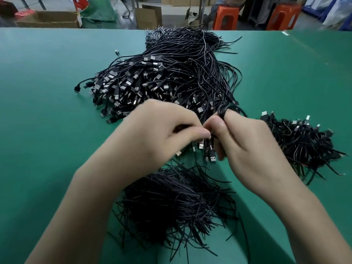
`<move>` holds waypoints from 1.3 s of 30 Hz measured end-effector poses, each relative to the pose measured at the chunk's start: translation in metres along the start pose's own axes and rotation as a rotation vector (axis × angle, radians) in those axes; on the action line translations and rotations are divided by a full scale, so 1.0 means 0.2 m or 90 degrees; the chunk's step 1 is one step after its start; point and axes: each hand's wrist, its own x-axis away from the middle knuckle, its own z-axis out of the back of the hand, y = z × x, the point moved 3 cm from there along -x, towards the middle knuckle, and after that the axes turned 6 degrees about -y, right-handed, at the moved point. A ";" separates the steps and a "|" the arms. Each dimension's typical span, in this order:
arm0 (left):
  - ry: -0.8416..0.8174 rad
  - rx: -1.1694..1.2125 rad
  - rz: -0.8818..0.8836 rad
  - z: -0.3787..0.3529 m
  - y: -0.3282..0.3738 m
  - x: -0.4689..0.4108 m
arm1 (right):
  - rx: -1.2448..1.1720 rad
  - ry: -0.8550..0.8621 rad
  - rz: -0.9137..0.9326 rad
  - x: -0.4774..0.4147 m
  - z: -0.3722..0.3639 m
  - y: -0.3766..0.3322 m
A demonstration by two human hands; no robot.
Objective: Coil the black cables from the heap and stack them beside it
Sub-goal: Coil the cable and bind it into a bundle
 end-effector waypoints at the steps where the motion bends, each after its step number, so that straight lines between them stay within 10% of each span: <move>1: 0.036 0.023 -0.005 0.03 -0.01 0.01 | -0.077 -0.048 -0.014 0.00 -0.02 0.00; 7: 0.111 0.280 0.017 0.00 -0.07 -0.01 | -0.563 -0.357 -0.010 0.03 -0.05 -0.01; 13: -0.056 0.398 -0.008 -0.08 -0.07 -0.01 | -0.618 -0.361 0.034 0.02 -0.05 -0.02; 19: 0.057 0.385 0.073 -0.08 -0.13 -0.02 | -0.592 -0.320 0.007 0.01 -0.09 -0.01; 28: 0.142 0.326 0.119 -0.09 -0.14 -0.04 | -0.686 -0.166 -0.103 -0.01 -0.12 -0.03; 37: 0.391 0.189 0.139 -0.03 -0.14 0.01 | -0.221 0.299 -0.133 0.02 -0.03 0.03; 39: 0.468 0.136 0.126 -0.02 -0.12 0.02 | -0.252 0.254 -0.135 0.02 -0.04 0.04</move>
